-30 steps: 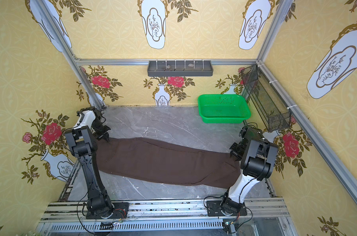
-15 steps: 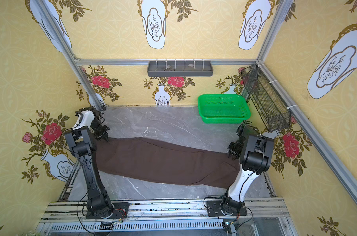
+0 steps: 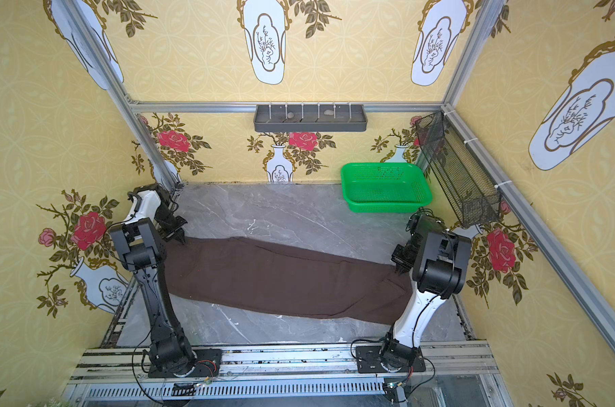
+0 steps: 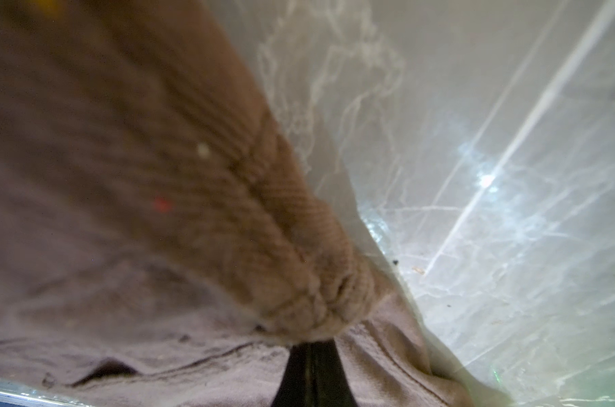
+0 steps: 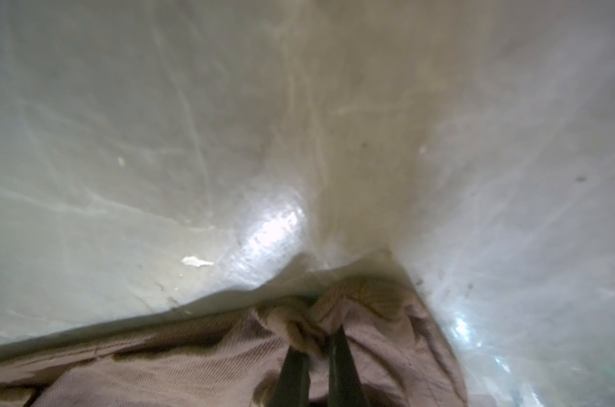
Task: Roll up the long pants
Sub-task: Move the long pant to the center of the board.
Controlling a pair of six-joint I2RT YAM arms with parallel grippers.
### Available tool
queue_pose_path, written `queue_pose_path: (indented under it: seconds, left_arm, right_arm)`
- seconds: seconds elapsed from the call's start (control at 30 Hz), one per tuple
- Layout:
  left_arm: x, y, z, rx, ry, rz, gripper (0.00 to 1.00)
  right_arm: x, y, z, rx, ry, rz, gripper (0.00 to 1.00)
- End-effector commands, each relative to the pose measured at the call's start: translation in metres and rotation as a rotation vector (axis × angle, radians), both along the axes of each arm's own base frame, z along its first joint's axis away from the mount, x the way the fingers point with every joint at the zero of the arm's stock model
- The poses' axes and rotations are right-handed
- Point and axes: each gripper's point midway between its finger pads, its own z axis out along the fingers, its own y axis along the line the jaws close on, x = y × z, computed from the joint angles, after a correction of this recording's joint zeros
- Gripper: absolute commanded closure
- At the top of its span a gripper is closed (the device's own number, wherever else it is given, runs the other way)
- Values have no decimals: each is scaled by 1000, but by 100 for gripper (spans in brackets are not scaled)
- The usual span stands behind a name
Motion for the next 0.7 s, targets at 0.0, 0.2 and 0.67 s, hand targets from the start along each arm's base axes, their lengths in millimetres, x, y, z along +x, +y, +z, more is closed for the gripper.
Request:
queue_pose_path:
  seconds: [0.0,0.2,0.67]
  left_arm:
    - [21,43,-27,181,-60,-25,100]
    - [22,48,-23,186,-66,-24,100]
    - [18,60,-21,191,-69,-11,100]
  right_arm:
    - [-3,-33,4,-155,24,-7,100]
    - [-10,-43,6,-199,60,-25,100]
    - [-8,-54,4,-142,15,-70,67]
